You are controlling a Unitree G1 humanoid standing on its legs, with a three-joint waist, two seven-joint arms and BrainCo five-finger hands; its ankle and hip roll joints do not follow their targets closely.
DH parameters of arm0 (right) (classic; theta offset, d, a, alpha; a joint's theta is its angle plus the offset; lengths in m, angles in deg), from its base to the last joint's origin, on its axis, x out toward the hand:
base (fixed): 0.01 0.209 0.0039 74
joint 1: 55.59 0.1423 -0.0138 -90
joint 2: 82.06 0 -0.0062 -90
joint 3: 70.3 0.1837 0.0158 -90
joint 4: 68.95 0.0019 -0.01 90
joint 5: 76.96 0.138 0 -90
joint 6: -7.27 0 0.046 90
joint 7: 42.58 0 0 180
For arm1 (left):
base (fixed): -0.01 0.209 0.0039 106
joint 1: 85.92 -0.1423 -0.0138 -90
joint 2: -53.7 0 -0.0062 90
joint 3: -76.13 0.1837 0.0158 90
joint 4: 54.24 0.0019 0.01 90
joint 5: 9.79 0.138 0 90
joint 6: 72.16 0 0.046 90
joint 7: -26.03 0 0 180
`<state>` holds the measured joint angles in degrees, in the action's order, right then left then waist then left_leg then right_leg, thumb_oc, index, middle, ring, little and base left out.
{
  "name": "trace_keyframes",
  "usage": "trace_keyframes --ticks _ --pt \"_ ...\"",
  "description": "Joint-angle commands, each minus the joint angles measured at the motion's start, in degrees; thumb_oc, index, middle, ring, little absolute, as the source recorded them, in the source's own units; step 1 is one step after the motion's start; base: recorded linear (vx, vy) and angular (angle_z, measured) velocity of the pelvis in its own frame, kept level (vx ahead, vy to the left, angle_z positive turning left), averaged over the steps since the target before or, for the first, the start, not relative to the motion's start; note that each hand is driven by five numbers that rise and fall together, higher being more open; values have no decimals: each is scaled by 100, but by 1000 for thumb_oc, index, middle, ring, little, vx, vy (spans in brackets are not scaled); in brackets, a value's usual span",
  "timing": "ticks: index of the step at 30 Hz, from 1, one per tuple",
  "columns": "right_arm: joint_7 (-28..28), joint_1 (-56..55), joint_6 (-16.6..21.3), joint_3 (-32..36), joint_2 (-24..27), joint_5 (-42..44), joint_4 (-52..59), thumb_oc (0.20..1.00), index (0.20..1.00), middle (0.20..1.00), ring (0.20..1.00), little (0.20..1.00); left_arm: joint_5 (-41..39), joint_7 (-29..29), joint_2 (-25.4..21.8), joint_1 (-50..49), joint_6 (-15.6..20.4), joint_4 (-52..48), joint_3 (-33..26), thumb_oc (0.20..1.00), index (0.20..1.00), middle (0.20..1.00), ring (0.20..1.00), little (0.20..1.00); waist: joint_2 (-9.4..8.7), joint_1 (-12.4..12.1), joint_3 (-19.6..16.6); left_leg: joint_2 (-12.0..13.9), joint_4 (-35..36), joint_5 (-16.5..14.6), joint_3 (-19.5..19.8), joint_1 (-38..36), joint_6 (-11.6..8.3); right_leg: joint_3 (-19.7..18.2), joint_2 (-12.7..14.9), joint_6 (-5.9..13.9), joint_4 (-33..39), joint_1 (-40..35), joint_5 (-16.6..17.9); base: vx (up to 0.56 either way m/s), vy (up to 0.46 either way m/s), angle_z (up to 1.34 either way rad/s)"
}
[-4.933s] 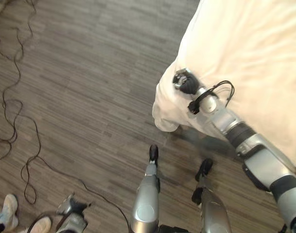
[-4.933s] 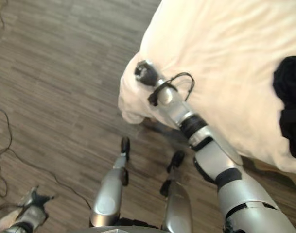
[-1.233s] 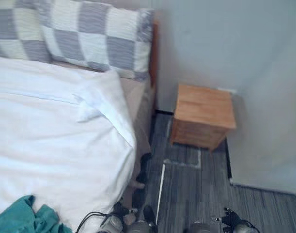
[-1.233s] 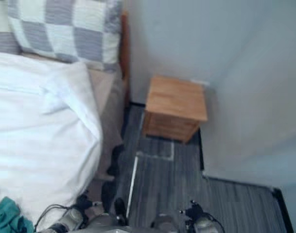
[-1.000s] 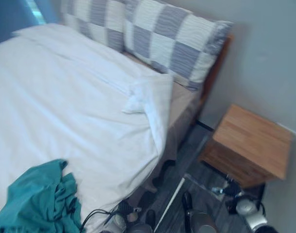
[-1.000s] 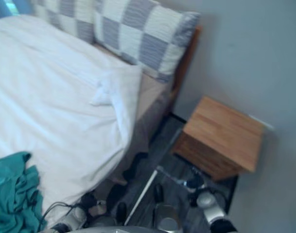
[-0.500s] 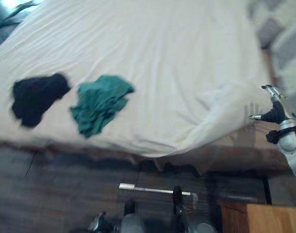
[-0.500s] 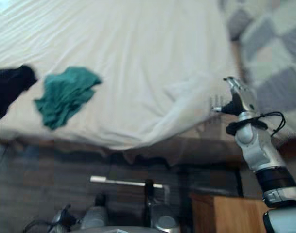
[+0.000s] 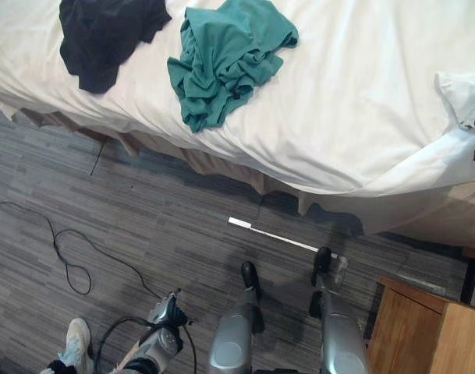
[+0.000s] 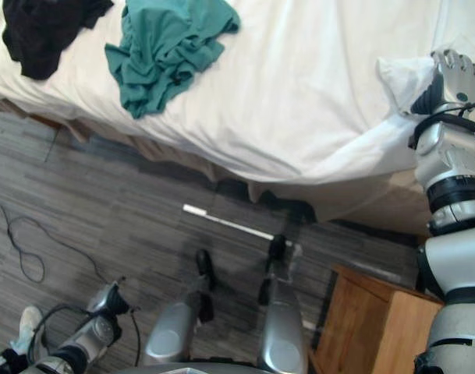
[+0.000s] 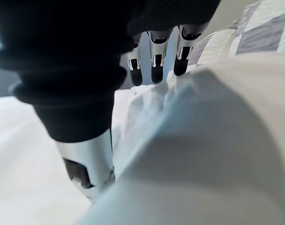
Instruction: Tidy up the quilt and then pick up the clothes from the bed and put them into the laundry hamper.
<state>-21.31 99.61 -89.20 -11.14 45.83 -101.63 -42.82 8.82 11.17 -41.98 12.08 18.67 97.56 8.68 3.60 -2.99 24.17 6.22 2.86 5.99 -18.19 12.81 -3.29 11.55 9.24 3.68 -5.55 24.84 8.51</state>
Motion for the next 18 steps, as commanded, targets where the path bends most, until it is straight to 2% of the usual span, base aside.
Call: trace_keyframes --ticks 1,7,10,12,13,14,15,16,17,18 --pt "220 371 -114 -435 233 104 -42 200 200 200 200 200 -152 -188 -148 -67 66 267 159 1000 1000 1000 1000 1000 -145 105 -155 728 -245 87 463 177 -638 -299 243 722 -543 -242 -971 -49 -12 -9" --pt "166 -67 20 -200 106 386 567 200 200 200 200 200 -240 -215 76 -25 9 379 100 1000 1000 1000 1000 1000 -200 233 -127 747 -307 123 450 168 -671 -331 165 684 -515 -240 -935 -32 -10 -3" --pt "328 -1819 147 940 125 580 2221 200 200 200 200 200 -89 -167 245 -106 -97 395 -79 1000 1000 1000 1000 1000 -222 436 -217 771 -215 56 400 -148 -687 -299 141 688 -325 -604 -986 29 -9 2" --pt "297 -2477 128 1363 93 495 2704 200 200 200 200 200 -32 -120 251 -137 -133 391 -107 1000 1000 1000 1000 1000 -241 448 -286 785 -182 56 386 -226 -677 -287 133 678 -219 -709 -946 65 -19 -3" --pt "313 -3699 204 2190 -54 488 3305 200 200 200 200 200 179 -17 234 -193 -193 376 -184 1000 1000 1000 1000 1000 -263 515 -396 780 -119 5 348 -452 -665 -270 139 691 -86 -947 -932 93 -22 -9" --pt "335 -4100 227 2442 -145 494 3447 410 410 410 410 410 276 45 242 -206 -224 394 -277 1000 1000 1000 1000 1000 -268 592 -478 776 -87 -20 325 -532 -660 -268 137 692 -25 -1018 -917 130 -22 -3" --pt "309 -4762 219 2942 -284 481 3721 1000 1000 1000 1000 1000 360 101 205 -260 -243 375 -270 1000 1000 1000 1000 1000 -285 576 -550 762 -34 -32 318 -644 -652 -251 146 702 66 -1154 -897 112 -3 0" --pt "377 -5069 248 3140 -459 621 3770 1000 1000 1000 1000 1000 415 131 227 -274 -270 392 -375 1000 1000 1000 1000 1000 -293 659 -628 761 6 -49 282 -723 -653 -246 141 713 126 -1216 -871 144 18 -2" --pt "368 -5749 264 3489 -879 728 3854 1000 1000 1000 1000 1000 495 212 241 -353 -304 412 -450 1000 1000 1000 1000 1000 -327 731 -764 739 94 -72 236 -928 -646 -258 123 728 265 -1410 -822 108 18 -8" --pt "359 -5810 256 3527 -896 718 3894 1000 1000 1000 1000 1000 500 216 229 -367 -305 406 -430 1000 1000 1000 1000 1000 -335 710 -777 737 104 -68 233 -939 -645 -257 122 730 289 -1427 -810 71 15 -7"
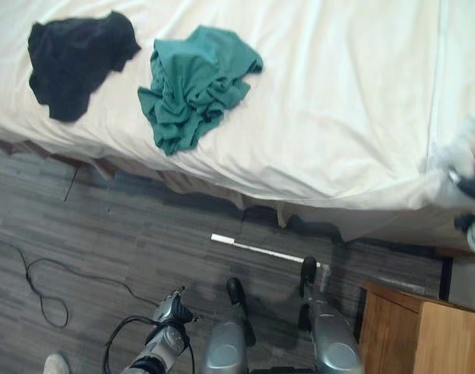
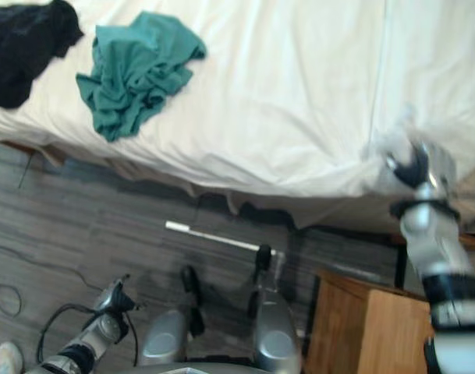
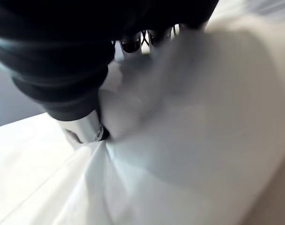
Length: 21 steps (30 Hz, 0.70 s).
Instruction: Tidy up the quilt and then pick up the clothes from the bed and put them into the laundry hamper.
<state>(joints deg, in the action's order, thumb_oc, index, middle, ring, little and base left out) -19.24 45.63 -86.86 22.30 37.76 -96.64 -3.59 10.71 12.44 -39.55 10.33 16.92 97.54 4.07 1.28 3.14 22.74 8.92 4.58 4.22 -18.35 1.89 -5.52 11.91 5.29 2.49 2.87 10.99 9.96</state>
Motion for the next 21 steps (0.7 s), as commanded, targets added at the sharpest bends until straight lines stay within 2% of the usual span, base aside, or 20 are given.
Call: trace_keyframes --ticks 1,3,8,11,12,13,14,16,18,20,21 --pt "148 -433 19 199 -94 216 -16 1000 1000 1000 1000 1000 310 89 -17 -194 -131 406 39 1000 1000 1000 1000 1000 -104 87 -636 466 -67 109 247 149 -423 -294 515 849 -546 -47 -951 56 9 -10" --pt "69 -1297 -83 533 -658 264 -119 1000 1000 1000 1000 1000 437 228 16 -342 -196 460 -140 1000 1000 1000 1000 1000 -153 242 -860 488 -30 1 158 -98 -432 -328 499 882 -400 -297 -946 117 24 -25" --pt "209 -1801 -136 999 -1325 1143 -563 1000 1000 1000 1000 1000 470 338 28 -502 -248 528 -235 1000 1000 1000 1000 1000 -206 424 -1101 507 13 -53 72 -292 -427 -423 505 910 -308 -456 -877 67 36 -19" --pt "445 -1852 -130 1306 -1448 1704 -646 1000 1000 1000 1000 1000 448 379 45 -546 -288 568 -260 1000 1000 1000 1000 1000 -242 459 -1132 501 15 -92 11 -370 -419 -487 511 927 -309 -481 -863 29 44 -15" --pt "498 -1858 -123 1377 -1399 1656 -539 1000 1000 1000 1000 1000 431 365 59 -550 -284 556 -266 1000 1000 1000 1000 1000 -253 466 -1130 493 15 -102 5 -388 -412 -508 513 931 -308 -480 -855 23 45 -30" --pt "569 -1910 -105 1579 -1228 1271 50 1000 1000 1000 1000 1000 401 322 116 -560 -273 558 -320 1000 1000 1000 1000 1000 -283 505 -1104 488 16 -124 -11 -401 -403 -549 520 941 -322 -461 -850 10 43 -30" --pt "624 -1915 -33 1711 -1185 1103 417 200 200 200 200 200 433 280 136 -573 -261 579 -312 1000 1000 1000 1000 1000 -289 512 -1085 483 16 -133 -11 -400 -400 -568 523 946 -330 -442 -852 -6 34 -28" --pt "742 -1785 143 1836 -1099 920 997 200 200 200 200 200 472 239 159 -569 -235 585 -282 1000 1000 1000 1000 1000 -286 482 -1035 478 8 -138 8 -368 -389 -592 533 948 -362 -395 -864 -27 7 -17" --pt "889 -1207 266 1610 -789 747 1174 200 200 200 200 200 442 214 96 -478 -189 553 -159 1000 1000 1000 1000 1000 -275 341 -878 466 -32 -122 88 -254 -377 -621 545 951 -459 -249 -880 -107 -26 -5" --pt "1039 -287 254 1155 -434 767 1024 200 200 200 200 200 334 179 -9 -249 -157 495 20 1000 1000 1000 1000 1000 -259 182 -605 452 -261 -113 202 26 -367 -667 579 934 -685 -8 -912 -225 -63 -4" --pt "1245 596 213 690 -202 843 763 200 200 200 200 200 137 68 -137 7 -128 432 178 1000 1000 1000 1000 1000 -234 27 -326 446 -654 -163 314 438 -383 -678 621 910 -967 285 -967 -222 -73 7"
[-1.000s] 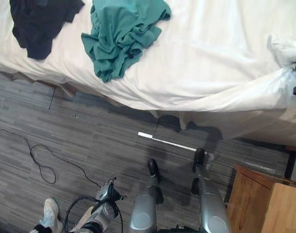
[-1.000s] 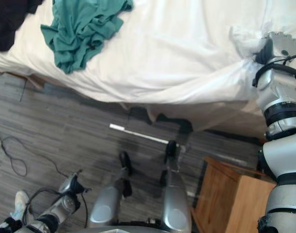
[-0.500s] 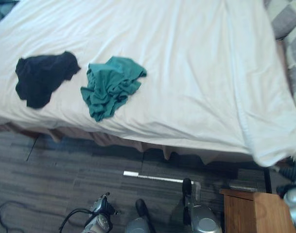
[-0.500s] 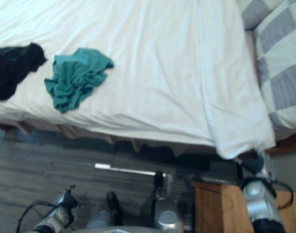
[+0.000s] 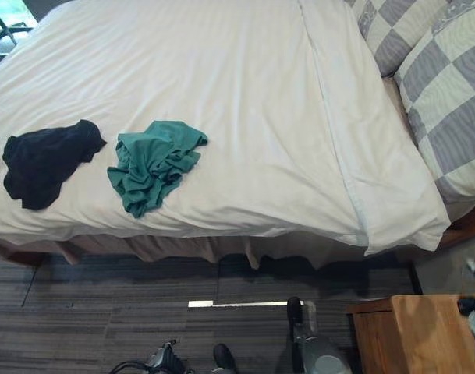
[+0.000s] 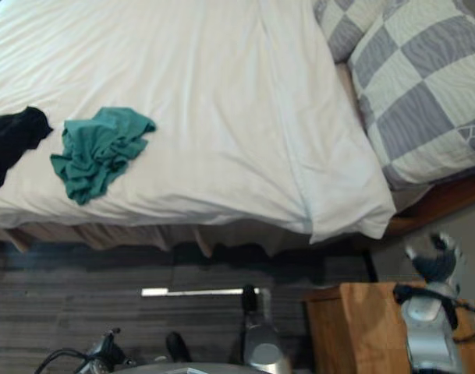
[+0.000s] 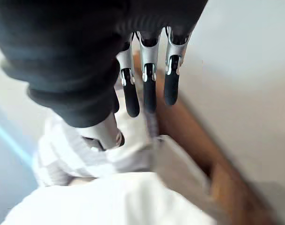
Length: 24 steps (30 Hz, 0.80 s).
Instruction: Tidy up the quilt and then pick up the clothes from the bed and put them into the laundry hamper.
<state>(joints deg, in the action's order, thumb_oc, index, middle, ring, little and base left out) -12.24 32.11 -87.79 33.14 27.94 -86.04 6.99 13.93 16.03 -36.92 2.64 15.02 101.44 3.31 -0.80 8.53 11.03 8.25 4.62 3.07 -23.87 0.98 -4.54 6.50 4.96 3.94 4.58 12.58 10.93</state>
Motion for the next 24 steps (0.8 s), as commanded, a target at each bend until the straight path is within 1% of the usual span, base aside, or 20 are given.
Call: trace_keyframes --ticks 1,2,3,4,7,8,9,11,12,13,14,16,17,20,21,22,23,24 --pt "560 2026 316 -437 796 -204 -348 200 200 200 200 200 -193 -292 -396 799 62 47 234 1000 1000 1000 1000 1000 -25 -490 851 517 -704 -61 876 580 -480 -139 657 761 -1163 166 -1068 -200 -84 21" --pt "638 2388 277 -645 870 -152 -522 200 200 200 200 200 -272 -356 -459 875 78 16 336 1000 1000 1000 1000 1000 8 -587 942 519 -822 -56 916 743 -498 -110 685 758 -1256 272 -1087 -59 -33 32" --pt "657 2476 292 -697 887 -137 -589 200 200 200 200 200 -284 -359 -454 898 79 20 319 1000 1000 1000 1000 1000 11 -565 951 524 -862 -70 926 788 -498 -110 686 755 -1284 308 -1097 -105 -66 39" --pt "758 3168 223 -1038 1132 58 -1165 200 200 200 200 200 -470 -462 -560 1016 120 -68 483 1000 1000 1000 1000 1000 83 -676 1082 529 -1029 -59 981 1054 -537 -66 751 751 -1448 512 -1112 -80 -47 47" --pt "800 4121 243 -1541 1371 572 -2326 200 200 200 200 200 -664 -627 -607 1147 178 -172 641 1000 1000 1000 1000 1000 187 -729 1311 536 -1225 -48 1002 1436 -563 -21 840 768 -1698 873 -1133 -105 -29 42" --pt "783 4356 262 -1663 1413 836 -2781 200 200 200 200 200 -776 -710 -625 1190 178 -208 662 1000 1000 1000 1000 1000 253 -746 1504 547 -1341 -41 997 1651 -574 -27 880 772 -1887 1110 -1147 -104 -4 9" --pt "783 4394 278 -1689 1422 848 -2813 200 200 200 200 200 -780 -711 -619 1198 178 -207 655 1000 1000 1000 1000 1000 255 -739 1496 548 -1365 -50 1000 1683 -573 -32 883 771 -1914 1144 -1156 -122 5 -5" --pt "792 4323 311 -1625 1246 1119 -3073 200 200 200 200 200 -882 -784 -552 1184 130 -226 602 1000 1000 1000 1000 1000 313 -714 1671 578 -1592 -97 1025 1936 -555 -65 898 750 -2178 1413 -1188 -77 2 -6" --pt "794 4307 317 -1617 1242 1123 -3070 200 200 200 200 200 -884 -786 -557 1179 130 -224 609 1000 1000 1000 1000 1000 307 -717 1665 584 -1662 -162 1033 1957 -561 -72 906 755 -2252 1436 -1253 -77 -6 5" --pt "790 3941 326 -1472 982 1200 -3003 200 200 200 200 200 -957 -824 -482 1156 81 -215 523 1000 1000 1000 1000 1000 300 -698 1773 634 -2014 -282 1086 2192 -514 -113 904 710 -2500 1616 -1323 -65 -10 7" --pt "792 3630 341 -1365 815 1169 -2864 200 200 200 200 200 -971 -871 -449 1175 51 -168 434 1000 1000 1000 1000 1000 284 -675 1816 665 -2170 -357 1113 2282 -489 -115 904 683 -2639 1702 -1375 -97 -10 2" --pt "743 2737 423 -1109 238 1168 -2638 200 200 200 200 200 -1004 -1005 -362 1240 -36 -56 198 1000 1000 1000 1000 1000 253 -607 1876 679 -2402 -471 1161 2374 -449 -89 899 650 -2835 1764 -1453 -21 0 -3" --pt "712 2231 436 -955 -54 1126 -2447 200 200 200 200 200 -936 -1074 -349 1233 -94 -26 138 1000 1000 1000 1000 1000 216 -579 1851 684 -2437 -519 1172 2356 -434 -76 910 644 -2853 1731 -1474 28 21 5" --pt "588 1321 532 -878 -738 1139 -2453 200 200 200 200 200 -755 -1191 -321 1246 -194 -15 10 1000 1000 1000 1000 1000 158 -467 1777 667 -2205 -541 1144 2087 -415 -12 932 677 -2658 1501 -1447 80 22 8" --pt "450 968 545 -881 -945 1120 -2389 200 200 200 200 200 -701 -1209 -327 1238 -222 -52 -6 1000 1000 1000 1000 1000 129 -413 1725 648 -2063 -488 1121 1960 -409 22 932 683 -2526 1387 -1373 175 24 6" --pt "111 126 550 -1060 -1352 917 -2116 200 200 200 200 200 -552 -1234 -316 1129 -266 -157 -63 1000 1000 1000 1000 1000 33 -269 1555 588 -1728 -471 1053 1569 -454 98 906 726 -2152 990 -1311 126 11 9" --pt "109 107 543 -1060 -1360 912 -2098 200 200 200 200 200 -551 -1233 -323 1117 -268 -163 -62 1000 1000 1000 1000 1000 27 -268 1545 579 -1683 -424 1052 1561 -449 104 905 722 -2103 978 -1265 168 16 12" --pt "-37 -242 540 -1146 -1514 829 -2013 200 200 200 200 200 -495 -1212 -326 1020 -275 -250 -93 1000 1000 1000 1000 1000 -9 -212 1448 535 -1522 -399 1022 1383 -456 112 887 739 -1902 812 -1202 116 28 4"
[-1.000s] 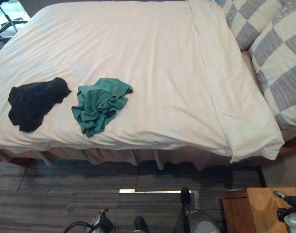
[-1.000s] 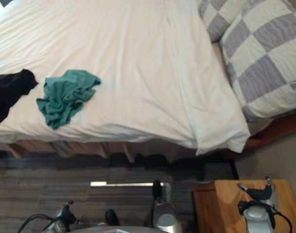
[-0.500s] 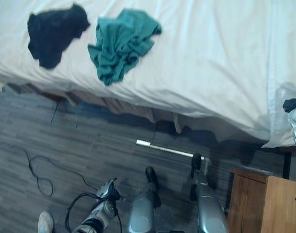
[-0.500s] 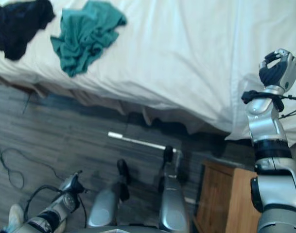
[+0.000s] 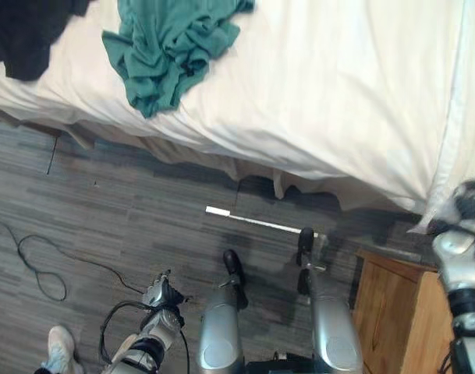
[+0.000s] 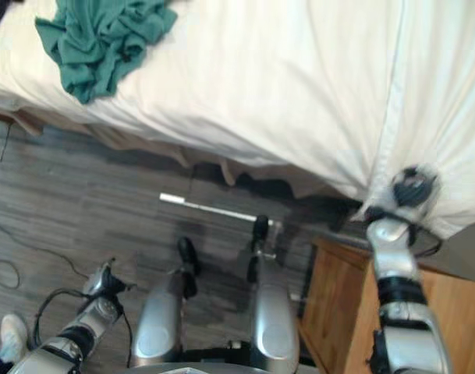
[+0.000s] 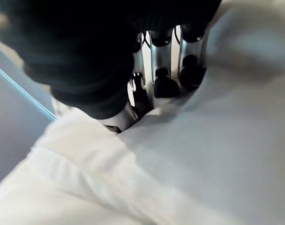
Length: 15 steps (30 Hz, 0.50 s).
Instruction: Tidy up the quilt and then pick up the clothes from the bed and put them into the laundry hamper.
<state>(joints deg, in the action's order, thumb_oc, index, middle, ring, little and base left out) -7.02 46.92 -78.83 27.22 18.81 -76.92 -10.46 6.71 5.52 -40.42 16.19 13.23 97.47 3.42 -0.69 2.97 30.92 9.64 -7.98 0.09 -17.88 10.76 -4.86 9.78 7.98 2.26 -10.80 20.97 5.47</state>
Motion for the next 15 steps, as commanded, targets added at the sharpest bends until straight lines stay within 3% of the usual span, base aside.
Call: trace_keyframes --ticks 1,3,4,8,11,12,13,15 --pt "-677 -1993 -351 -663 -748 -146 -257 200 200 200 200 200 261 -149 48 -435 -82 83 -128 1000 1000 1000 1000 1000 -37 383 -626 376 -153 -109 386 238 -439 -204 575 917 -218 -201 -640 182 49 -5" --pt "-937 -2390 -391 -911 -968 -278 -361 827 827 827 827 827 283 -122 126 -655 -55 -22 -178 1000 1000 1000 1000 1000 -70 454 -820 321 70 -85 305 -92 -452 -171 543 934 166 -570 -534 180 53 -10" --pt "-1027 -2494 -435 -1005 -1033 -346 -478 1000 1000 1000 1000 1000 263 -111 150 -756 -35 -40 -224 1000 1000 1000 1000 1000 -86 468 -907 276 137 -95 268 -216 -458 -155 540 943 344 -742 -478 170 49 -8" --pt "-1295 -2332 -595 -1220 -1022 -503 -1138 1000 1000 1000 1000 1000 55 -91 305 -999 28 44 -421 1000 1000 1000 1000 1000 -116 464 -1097 119 -304 -130 212 -197 -517 -169 665 970 825 -1177 -313 88 106 -19" --pt "-1366 -2018 -617 -1409 -851 -715 -1535 1000 1000 1000 1000 1000 -298 -234 355 -948 112 234 -575 1000 1000 1000 1000 1000 -195 319 -1102 67 -952 65 730 62 -783 -213 794 950 985 -1261 -260 6 162 -24" --pt "-1386 -1983 -656 -1461 -809 -836 -1678 1000 1000 1000 1000 1000 -370 -286 372 -932 115 363 -619 1000 1000 1000 1000 1000 -202 316 -1168 299 -797 79 783 56 -817 -168 932 1030 1027 -1294 -245 47 365 -21" --pt "-1440 -1949 -719 -1510 -794 -921 -1772 1000 1000 1000 1000 1000 -391 -291 392 -940 81 561 -689 1000 1000 1000 1000 1000 -194 319 -1276 696 -427 148 798 -21 -837 -202 1101 1169 1027 -1285 -220 124 455 -1" --pt "-1462 -1934 -753 -1588 -766 -949 -1964 1000 1000 1000 1000 1000 -341 -305 383 -945 79 729 -685 1000 1000 1000 1000 1000 -129 231 -1402 1380 345 611 714 -250 -942 -247 1247 1274 993 -1324 -240 130 494 16"
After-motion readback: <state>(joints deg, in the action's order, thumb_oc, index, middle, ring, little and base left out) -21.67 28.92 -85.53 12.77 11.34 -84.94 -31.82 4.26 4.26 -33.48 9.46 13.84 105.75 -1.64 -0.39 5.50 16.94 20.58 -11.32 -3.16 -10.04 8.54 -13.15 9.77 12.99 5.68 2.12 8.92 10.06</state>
